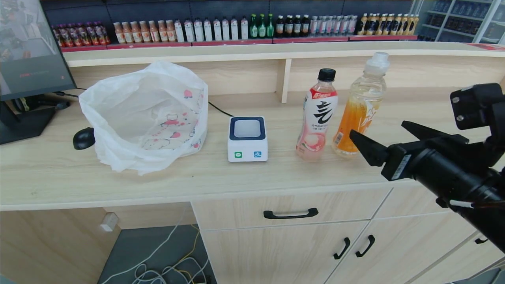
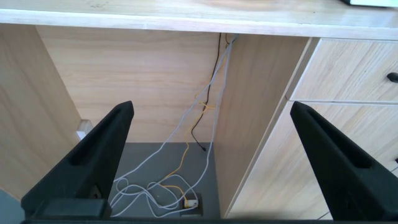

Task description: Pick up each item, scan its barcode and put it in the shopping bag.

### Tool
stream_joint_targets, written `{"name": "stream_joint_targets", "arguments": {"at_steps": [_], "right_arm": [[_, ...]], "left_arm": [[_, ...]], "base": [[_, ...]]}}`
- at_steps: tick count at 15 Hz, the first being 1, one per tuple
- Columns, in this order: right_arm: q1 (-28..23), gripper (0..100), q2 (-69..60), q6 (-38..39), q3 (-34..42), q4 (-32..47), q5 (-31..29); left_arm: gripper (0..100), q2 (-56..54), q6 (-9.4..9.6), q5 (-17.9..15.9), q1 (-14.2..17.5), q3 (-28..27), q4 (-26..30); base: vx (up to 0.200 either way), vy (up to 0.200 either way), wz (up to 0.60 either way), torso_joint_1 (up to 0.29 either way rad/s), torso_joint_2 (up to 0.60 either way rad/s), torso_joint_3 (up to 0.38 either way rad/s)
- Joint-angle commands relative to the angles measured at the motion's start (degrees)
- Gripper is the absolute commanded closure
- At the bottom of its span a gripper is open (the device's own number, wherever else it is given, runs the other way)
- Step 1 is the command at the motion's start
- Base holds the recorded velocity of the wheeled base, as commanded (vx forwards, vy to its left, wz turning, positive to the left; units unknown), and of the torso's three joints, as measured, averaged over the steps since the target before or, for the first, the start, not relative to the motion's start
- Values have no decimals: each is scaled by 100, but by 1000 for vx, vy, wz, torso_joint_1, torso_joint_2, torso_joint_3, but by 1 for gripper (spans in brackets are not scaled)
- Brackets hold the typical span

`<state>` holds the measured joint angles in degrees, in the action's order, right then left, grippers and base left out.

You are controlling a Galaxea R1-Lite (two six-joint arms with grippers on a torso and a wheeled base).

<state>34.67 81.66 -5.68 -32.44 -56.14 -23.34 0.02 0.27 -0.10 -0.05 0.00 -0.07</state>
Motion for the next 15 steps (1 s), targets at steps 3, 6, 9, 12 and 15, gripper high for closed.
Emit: {"name": "stream_joint_targets", "arguments": {"at_steps": [3,6,9,12,15], "right_arm": [[620,0,1080,208,-817,-319,-654],[673,0,1150,217,-773,-345,-847],[664,0,1361,243,-799,-398,-838],[664,0,1915,234,-817,-1171,-830],[673,0,2275,225,-905,-1664,-812]], "left_arm": [[0,-2,0,1,-4,0,-1],[0,-2,0,1,5,0,-1],[0,-2,0,1,-4,0,-1],[0,-2,0,1,-4,0,-1],[0,-2,0,1,-4,0,-1]], "base": [[0,0,0,0,0,0],[0,0,0,0,0,0],[0,0,0,0,0,0],[0,0,0,0,0,0],[0,0,0,0,0,0]]}}
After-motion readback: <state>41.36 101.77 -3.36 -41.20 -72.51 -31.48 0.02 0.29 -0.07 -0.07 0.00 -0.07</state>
